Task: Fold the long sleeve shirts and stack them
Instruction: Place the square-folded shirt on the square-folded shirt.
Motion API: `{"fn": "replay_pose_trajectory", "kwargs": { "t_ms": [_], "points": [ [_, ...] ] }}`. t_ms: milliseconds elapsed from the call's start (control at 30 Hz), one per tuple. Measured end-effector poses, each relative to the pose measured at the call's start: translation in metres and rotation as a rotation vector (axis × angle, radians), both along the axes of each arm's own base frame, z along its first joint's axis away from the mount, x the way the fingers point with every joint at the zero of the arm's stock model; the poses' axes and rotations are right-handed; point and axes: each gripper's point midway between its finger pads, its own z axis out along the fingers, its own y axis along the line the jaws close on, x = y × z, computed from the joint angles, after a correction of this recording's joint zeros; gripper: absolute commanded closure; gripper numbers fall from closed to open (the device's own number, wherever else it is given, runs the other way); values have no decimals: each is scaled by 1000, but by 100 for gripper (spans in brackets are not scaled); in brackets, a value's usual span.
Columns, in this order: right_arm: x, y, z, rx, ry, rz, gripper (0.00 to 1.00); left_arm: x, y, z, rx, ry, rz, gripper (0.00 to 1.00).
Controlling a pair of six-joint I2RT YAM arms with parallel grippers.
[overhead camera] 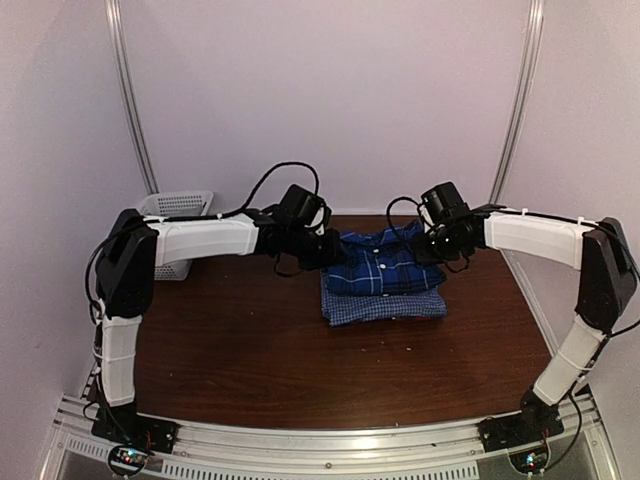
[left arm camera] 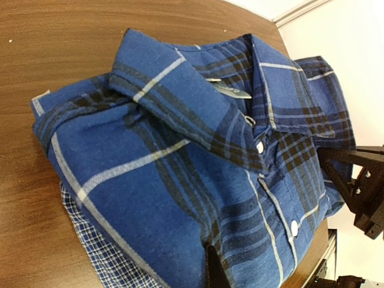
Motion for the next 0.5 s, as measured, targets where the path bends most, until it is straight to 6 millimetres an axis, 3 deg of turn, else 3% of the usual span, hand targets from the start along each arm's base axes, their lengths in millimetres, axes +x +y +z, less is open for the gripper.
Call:
{"fn": "replay_pose_trajectory", "kwargs": {
  "t_ms": [400, 500],
  "points": [
    [-3, -11, -17, 23, 28, -12, 100, -2, 1, -14, 1, 35, 18, 100],
    [-8, -12, -13, 33, 23, -12, 100, -6, 3, -22, 11, 50, 19, 100]
  ]
}}
